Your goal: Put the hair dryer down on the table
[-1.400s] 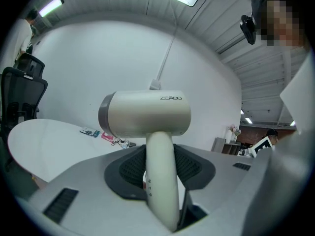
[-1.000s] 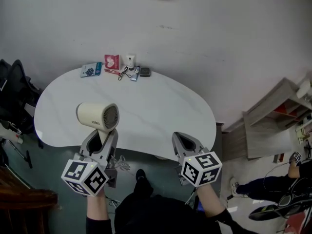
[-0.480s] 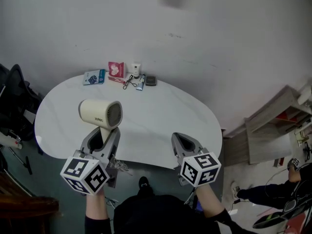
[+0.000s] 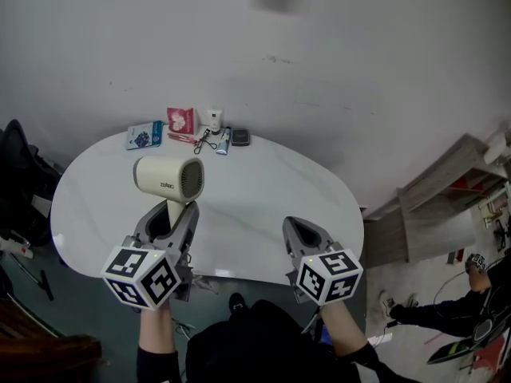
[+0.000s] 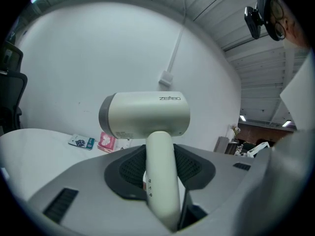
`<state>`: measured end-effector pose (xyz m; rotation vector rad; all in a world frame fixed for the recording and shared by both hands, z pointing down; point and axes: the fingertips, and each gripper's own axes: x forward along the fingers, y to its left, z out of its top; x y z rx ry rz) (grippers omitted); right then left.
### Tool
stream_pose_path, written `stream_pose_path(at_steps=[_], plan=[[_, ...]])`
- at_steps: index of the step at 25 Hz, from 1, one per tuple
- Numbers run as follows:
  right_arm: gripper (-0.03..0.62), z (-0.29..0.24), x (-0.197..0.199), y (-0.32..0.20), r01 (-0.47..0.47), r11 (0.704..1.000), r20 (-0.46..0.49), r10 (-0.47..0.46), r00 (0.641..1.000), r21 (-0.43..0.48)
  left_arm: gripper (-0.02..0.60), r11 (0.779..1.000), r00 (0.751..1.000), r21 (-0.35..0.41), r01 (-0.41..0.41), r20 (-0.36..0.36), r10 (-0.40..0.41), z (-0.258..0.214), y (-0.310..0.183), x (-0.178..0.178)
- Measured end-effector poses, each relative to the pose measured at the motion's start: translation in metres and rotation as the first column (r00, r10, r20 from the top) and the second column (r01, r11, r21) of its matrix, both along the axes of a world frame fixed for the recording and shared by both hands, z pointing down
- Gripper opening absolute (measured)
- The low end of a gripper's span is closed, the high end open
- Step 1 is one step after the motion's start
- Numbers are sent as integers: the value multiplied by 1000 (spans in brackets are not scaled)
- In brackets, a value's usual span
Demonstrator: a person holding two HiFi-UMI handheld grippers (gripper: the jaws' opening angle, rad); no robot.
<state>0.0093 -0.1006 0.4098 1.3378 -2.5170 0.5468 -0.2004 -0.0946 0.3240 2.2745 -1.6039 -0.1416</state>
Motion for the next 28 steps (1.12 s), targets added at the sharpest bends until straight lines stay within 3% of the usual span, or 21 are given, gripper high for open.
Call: stream_pose_path(at_steps=[16, 28], plan=[[0, 7, 19, -47, -75, 997, -32, 74, 997, -21, 167, 989, 993, -114, -97, 50, 103, 36, -79, 36], [0, 25, 43, -96, -99, 992, -48, 96, 994, -78, 167, 947, 983, -282, -156, 54, 177, 99, -144, 79]])
